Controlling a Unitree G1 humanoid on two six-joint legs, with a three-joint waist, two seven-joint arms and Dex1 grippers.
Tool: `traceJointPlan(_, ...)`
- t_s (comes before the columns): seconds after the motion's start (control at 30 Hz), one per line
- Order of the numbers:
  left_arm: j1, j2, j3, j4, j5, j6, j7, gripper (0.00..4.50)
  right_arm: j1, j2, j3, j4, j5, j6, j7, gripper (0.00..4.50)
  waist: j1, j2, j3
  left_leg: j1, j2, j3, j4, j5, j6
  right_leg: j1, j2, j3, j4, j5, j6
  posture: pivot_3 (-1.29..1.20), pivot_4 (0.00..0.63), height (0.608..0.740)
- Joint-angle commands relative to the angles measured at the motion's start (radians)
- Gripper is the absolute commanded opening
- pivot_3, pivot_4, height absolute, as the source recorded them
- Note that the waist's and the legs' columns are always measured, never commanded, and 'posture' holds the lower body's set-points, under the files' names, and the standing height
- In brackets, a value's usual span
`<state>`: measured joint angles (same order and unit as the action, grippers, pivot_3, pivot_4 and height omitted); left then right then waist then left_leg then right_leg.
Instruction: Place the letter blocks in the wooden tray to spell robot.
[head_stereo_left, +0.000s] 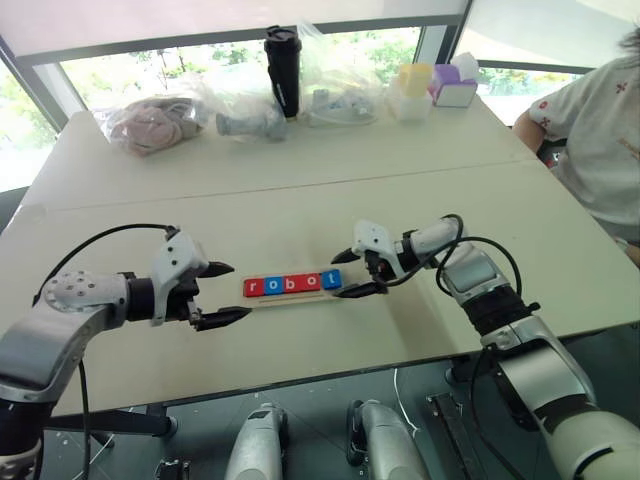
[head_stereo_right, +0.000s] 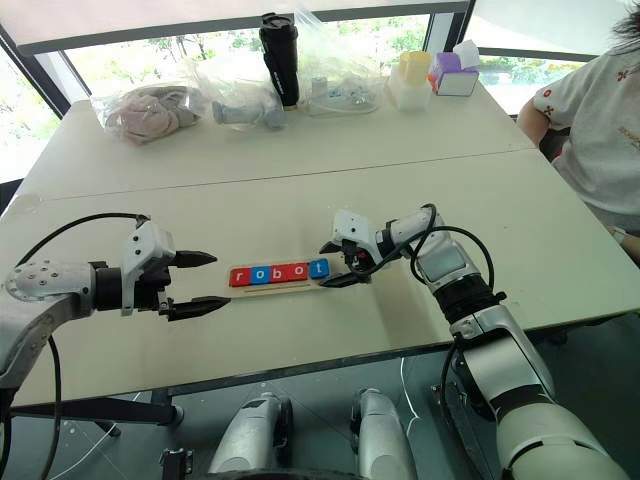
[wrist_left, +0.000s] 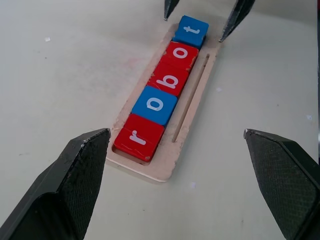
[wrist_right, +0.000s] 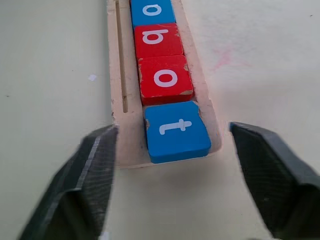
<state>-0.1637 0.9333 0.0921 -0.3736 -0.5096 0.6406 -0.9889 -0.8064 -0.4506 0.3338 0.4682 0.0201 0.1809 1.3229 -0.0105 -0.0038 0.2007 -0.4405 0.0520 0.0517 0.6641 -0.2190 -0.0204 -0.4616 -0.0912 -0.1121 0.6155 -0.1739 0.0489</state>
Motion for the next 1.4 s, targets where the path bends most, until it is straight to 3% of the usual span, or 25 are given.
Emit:
traceJointPlan(0.03,0.000,0.001,0.021,-0.026,0.002,-0.016,0.005,4.50,-0.030,0.001,-0.019,-0.021,0.008,-0.019,-0.009,4.47,0.000,0.000,0.000,0.000,0.000,0.000,0.000,0.000,0.000,0.000,0.000,0.000,0.000,0.000,0.000,0.00,0.150,0.740)
traceJointPlan(0.47,-0.010,-0.006,0.006,-0.018,0.002,-0.021,0.004,4.50,0.039,-0.071,-0.100,-0.117,0.013,-0.002,-0.131,4.47,0.001,0.000,0.000,0.000,0.000,0.000,0.000,0.000,0.000,0.000,0.000,0.000,0.000,0.000,0.000,0.00,0.150,0.740)
traceJointPlan(1.1,-0.017,-0.010,0.013,-0.022,-0.002,-0.010,0.005,4.50,0.014,0.001,-0.077,-0.041,-0.011,-0.051,-0.193,4.47,0.001,0.000,0.000,0.000,0.000,0.000,0.000,0.000,0.000,0.000,0.000,0.000,0.000,0.000,0.000,0.00,0.150,0.740)
traceJointPlan(1.4,-0.008,-0.010,0.042,-0.016,-0.016,-0.010,0.010,4.50,0.044,-0.084,-0.133,-0.156,0.024,0.000,-0.190,4.47,0.002,0.000,0.000,0.000,0.000,0.000,0.000,0.000,0.000,0.000,0.000,0.000,0.000,0.000,0.000,0.00,0.150,0.740)
